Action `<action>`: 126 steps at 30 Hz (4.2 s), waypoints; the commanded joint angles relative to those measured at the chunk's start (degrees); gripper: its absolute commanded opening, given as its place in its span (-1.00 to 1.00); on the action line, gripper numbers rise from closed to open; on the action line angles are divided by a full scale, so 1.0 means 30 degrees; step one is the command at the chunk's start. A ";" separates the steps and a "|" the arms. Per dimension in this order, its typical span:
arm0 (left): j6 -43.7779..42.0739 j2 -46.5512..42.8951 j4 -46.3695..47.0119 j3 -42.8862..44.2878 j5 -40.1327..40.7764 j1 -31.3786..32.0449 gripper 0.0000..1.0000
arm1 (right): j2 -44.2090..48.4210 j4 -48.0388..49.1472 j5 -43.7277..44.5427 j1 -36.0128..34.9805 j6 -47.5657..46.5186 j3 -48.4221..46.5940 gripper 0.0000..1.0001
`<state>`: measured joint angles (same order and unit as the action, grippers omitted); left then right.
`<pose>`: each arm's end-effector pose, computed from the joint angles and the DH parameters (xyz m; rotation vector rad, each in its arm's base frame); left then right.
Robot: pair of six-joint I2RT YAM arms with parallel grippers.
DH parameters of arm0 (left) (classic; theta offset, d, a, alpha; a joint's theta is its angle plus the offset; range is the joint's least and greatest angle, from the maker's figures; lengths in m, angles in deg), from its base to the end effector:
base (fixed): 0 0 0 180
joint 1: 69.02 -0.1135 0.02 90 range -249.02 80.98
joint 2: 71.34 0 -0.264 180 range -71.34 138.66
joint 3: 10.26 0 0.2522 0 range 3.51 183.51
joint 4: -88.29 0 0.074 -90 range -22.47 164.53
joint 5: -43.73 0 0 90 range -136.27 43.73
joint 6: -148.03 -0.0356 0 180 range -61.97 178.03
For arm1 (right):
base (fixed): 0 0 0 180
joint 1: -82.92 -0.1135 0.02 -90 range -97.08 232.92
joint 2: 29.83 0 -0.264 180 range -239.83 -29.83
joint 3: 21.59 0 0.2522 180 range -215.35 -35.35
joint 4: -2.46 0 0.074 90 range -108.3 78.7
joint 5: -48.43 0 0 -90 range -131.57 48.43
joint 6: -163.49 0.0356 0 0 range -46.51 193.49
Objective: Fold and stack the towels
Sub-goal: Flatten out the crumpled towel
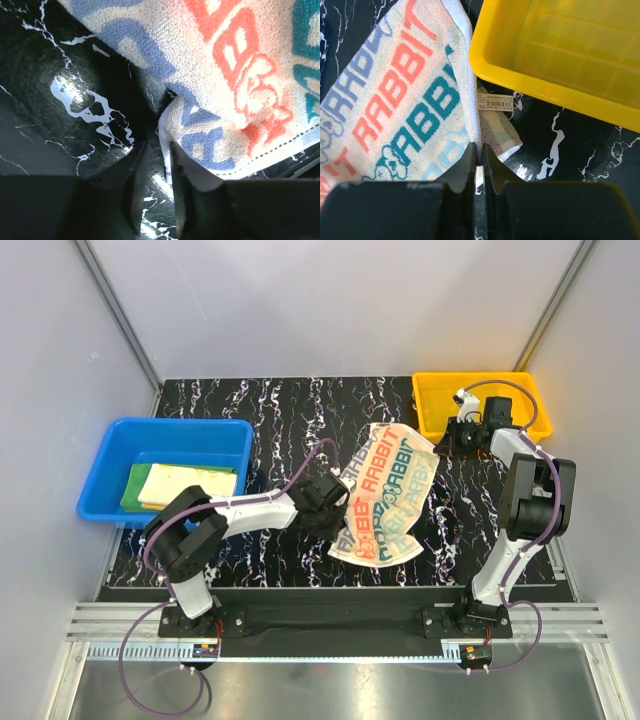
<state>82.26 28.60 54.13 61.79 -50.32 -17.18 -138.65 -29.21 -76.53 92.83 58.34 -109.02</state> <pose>0.2080 -0.2687 0.1588 0.6814 2.6716 -0.4995 0.3995 -0.0491 0.1889 -0.3522 2.3221 0.5488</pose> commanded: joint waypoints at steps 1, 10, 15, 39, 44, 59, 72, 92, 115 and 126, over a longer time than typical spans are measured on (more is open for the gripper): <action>0.0010 0.0700 0.0063 -0.0267 0.0414 0.0271 -0.74 | -0.0203 0.0842 -0.0211 0.0007 0.1094 -0.0844 -0.86; 0.1706 -0.4332 -0.2484 -0.2520 0.2141 0.0504 -1.00 | 0.0558 0.1431 -0.0271 -0.1544 0.4699 -0.0581 -1.00; 0.3580 -0.8171 -0.4504 -0.3840 0.3135 0.1936 -1.00 | 0.1143 0.0320 -0.0418 -0.2541 0.6047 0.0414 -1.00; -0.3767 -0.0893 -0.2308 0.8955 -0.0314 -0.4006 0.24 | 1.0400 -0.1880 0.3299 -0.7113 1.2403 1.0289 -1.00; -0.3771 0.3035 -0.1260 0.9753 -0.1694 -0.3948 0.25 | 0.9789 -0.2261 0.5260 -0.7084 1.2904 0.9469 -1.00; -0.4004 0.6207 0.0209 0.8932 -0.0934 -0.3948 0.21 | 0.8001 -0.0798 0.5501 -0.7113 1.2698 0.8912 -1.00; -0.1341 0.2055 -0.0026 0.3206 -0.1991 -0.3305 -1.00 | 0.4843 -0.1120 0.6207 -0.7084 1.2026 0.5169 -1.00; -0.2419 0.0047 -0.4947 0.7609 0.1682 -0.7050 0.21 | 0.0559 -0.2058 0.3422 -0.7113 0.8421 0.1675 -1.00; -0.5849 0.7848 -0.3658 1.2565 -0.2808 -0.9250 0.16 | 0.0002 -0.1969 0.3332 -0.7113 0.8100 0.1646 -1.00; -0.6143 0.9166 -0.4358 1.3559 -0.5005 -0.9514 -0.02 | -0.0174 -0.2291 0.3538 -0.7113 0.7924 0.1295 -1.00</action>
<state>64.97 54.32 41.58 99.88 -61.36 -45.33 -138.63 -35.71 -65.27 71.46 83.25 -102.73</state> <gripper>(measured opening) 0.500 0.102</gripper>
